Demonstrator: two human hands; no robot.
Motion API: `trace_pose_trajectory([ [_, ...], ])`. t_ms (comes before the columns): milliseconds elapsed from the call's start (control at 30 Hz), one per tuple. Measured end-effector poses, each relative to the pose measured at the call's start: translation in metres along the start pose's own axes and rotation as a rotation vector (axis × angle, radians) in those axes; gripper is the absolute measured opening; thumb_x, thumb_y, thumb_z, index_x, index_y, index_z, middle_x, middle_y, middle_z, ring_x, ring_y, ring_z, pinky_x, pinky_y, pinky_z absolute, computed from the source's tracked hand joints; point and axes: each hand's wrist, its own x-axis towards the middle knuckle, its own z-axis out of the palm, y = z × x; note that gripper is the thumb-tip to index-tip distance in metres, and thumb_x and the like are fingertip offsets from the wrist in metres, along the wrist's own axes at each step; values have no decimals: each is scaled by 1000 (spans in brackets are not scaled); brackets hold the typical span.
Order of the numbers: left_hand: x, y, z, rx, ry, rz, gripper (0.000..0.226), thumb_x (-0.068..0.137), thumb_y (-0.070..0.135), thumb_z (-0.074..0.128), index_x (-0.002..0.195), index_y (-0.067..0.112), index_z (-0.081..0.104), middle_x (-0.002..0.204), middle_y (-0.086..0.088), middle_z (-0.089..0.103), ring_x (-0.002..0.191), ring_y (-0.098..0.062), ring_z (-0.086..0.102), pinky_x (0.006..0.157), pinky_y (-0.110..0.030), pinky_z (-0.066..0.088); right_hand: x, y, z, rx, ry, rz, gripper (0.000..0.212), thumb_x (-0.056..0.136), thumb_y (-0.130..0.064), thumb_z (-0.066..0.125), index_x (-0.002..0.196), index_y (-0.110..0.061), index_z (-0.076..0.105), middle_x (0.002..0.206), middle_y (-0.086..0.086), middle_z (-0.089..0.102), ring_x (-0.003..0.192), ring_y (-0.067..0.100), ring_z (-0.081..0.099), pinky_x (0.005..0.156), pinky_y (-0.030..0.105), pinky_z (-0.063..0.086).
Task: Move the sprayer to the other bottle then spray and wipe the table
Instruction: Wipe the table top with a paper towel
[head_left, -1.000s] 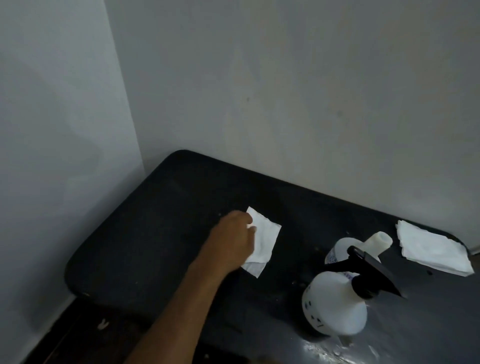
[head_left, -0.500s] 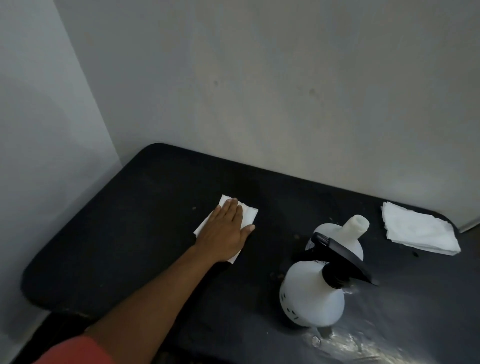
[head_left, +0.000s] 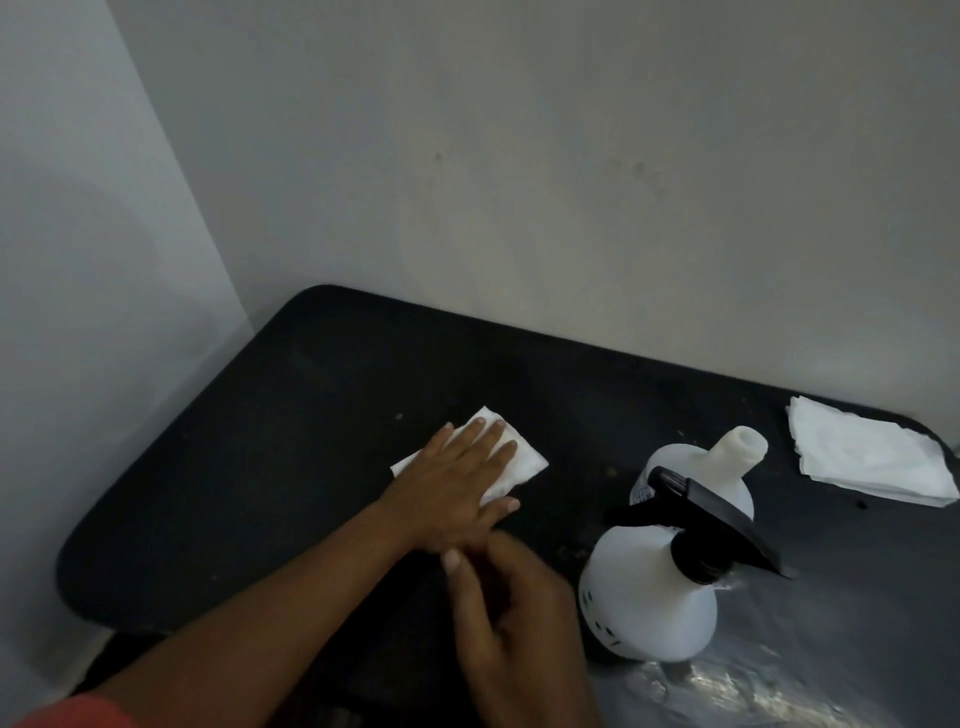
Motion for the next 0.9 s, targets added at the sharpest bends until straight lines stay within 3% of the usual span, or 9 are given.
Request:
trace_pose_trajectory([
  [267,6,-5,-7,-10,-24,-71,79,94,51,39,154,21,-2,162,-11,-10,147,-25,-13,117,-46,-3,77,18,0,76,165,172,29,97,-33,53,122,-46,49,102,-31,57,101,-12,60,82,10,51],
  [367,9,-2,-8,14,-18,-16,77,95,43,43,154,16,2,163,-11,-5,148,-26,-10,117,-44,-3,90,32,1,15,208,209,35,98,-36,49,133,-33,48,101,-31,55,99,-14,57,85,12,48],
  [467,6,1,-12,-1,-56,98,72,96,41,41,153,18,3,163,-6,-5,148,-21,-12,117,-42,-7,101,44,5,-27,201,283,36,100,-31,45,135,-21,50,112,-14,61,97,-7,57,83,10,44],
  [600,-17,-16,-33,-189,31,-147,64,99,44,21,153,19,-1,163,-2,-8,145,-11,-16,114,-39,-12,106,56,8,-144,233,233,27,102,-20,41,123,-14,58,96,-19,55,80,-25,52,69,-7,36],
  [667,-32,-26,-48,-295,166,-343,56,103,35,25,153,12,13,163,-6,2,147,-15,-5,115,-35,-3,104,61,16,-262,126,178,22,102,-23,41,108,-17,61,90,-17,57,77,-16,56,69,3,40],
  [700,-38,-27,-55,-383,241,-449,52,104,29,29,152,10,19,163,-8,7,148,-17,1,115,-33,2,102,63,20,-330,32,173,21,102,-28,41,105,-19,60,95,-11,62,82,-8,59,72,13,44],
  [767,-48,-22,-64,-542,358,-597,48,104,24,32,150,10,25,162,-8,14,148,-16,9,114,-29,10,102,71,31,-525,-174,186,37,101,-38,39,127,-16,53,131,5,58,120,12,55,97,33,46],
  [800,-51,-17,-66,-592,384,-616,47,104,24,32,149,11,26,161,-7,16,147,-15,11,113,-27,12,105,75,33,-623,-244,193,49,101,-40,37,140,-11,43,148,10,43,138,22,39,112,37,34],
  [900,-61,-5,-66,-695,425,-607,46,104,25,35,149,12,30,161,-5,20,146,-13,14,105,-19,13,117,86,26,-817,-329,153,64,100,-43,35,150,-5,22,161,17,16,149,28,14,120,40,12],
])
